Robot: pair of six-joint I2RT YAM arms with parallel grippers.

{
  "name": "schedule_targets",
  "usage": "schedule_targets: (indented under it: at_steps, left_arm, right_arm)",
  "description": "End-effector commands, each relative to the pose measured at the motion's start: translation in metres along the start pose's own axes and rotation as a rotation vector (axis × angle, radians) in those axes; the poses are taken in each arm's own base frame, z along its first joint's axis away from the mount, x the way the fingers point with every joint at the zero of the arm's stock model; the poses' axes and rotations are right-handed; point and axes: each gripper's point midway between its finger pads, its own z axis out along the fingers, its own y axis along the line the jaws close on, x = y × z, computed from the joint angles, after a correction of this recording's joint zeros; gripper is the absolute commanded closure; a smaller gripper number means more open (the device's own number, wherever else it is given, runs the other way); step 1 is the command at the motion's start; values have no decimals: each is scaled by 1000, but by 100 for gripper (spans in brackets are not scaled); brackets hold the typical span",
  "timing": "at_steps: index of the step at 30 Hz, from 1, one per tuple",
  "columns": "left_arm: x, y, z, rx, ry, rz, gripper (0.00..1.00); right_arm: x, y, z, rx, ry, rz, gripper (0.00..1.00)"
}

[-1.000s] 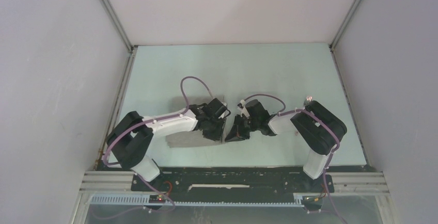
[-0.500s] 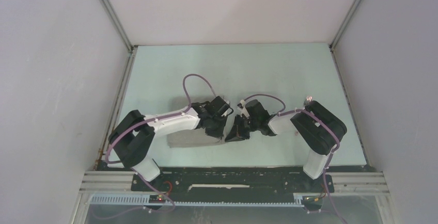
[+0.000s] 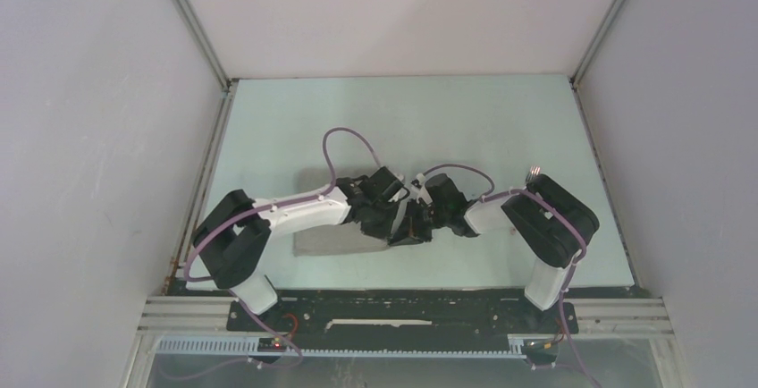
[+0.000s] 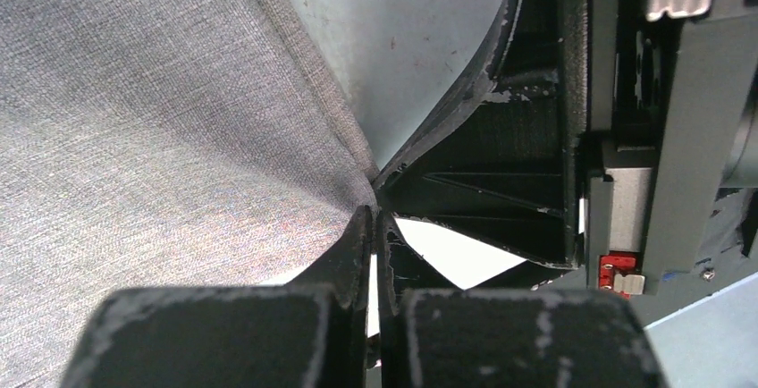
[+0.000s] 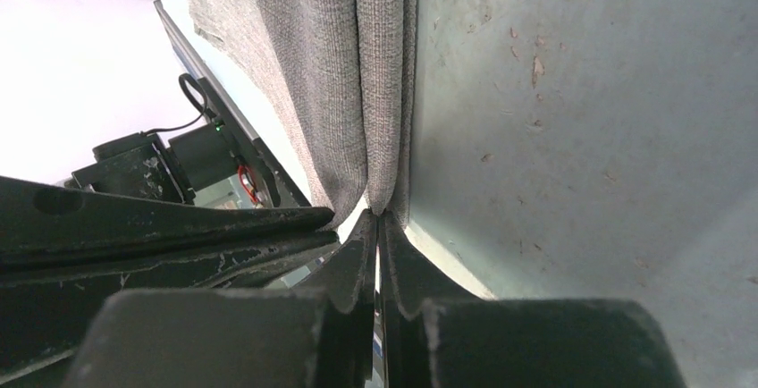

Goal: Fold the napkin into a case and place the utensils inside
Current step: Smooth out the lower triangle-folded napkin at the center of the board.

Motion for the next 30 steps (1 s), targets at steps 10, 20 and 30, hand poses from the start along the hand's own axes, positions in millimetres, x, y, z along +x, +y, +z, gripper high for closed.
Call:
schedule_targets:
  at_steps: [10, 20, 30]
  left_arm:
    - [-9, -14, -13, 13, -30, 22, 90]
    - [-21, 3, -74, 9, -148, 7, 56]
    - [-22, 67, -85, 4, -215, -164, 53]
  right_arm:
    - [1, 0, -3, -7, -7, 7, 84]
    - [1, 1, -27, 38, -41, -28, 47]
    - [-5, 18, -18, -10, -23, -54, 38]
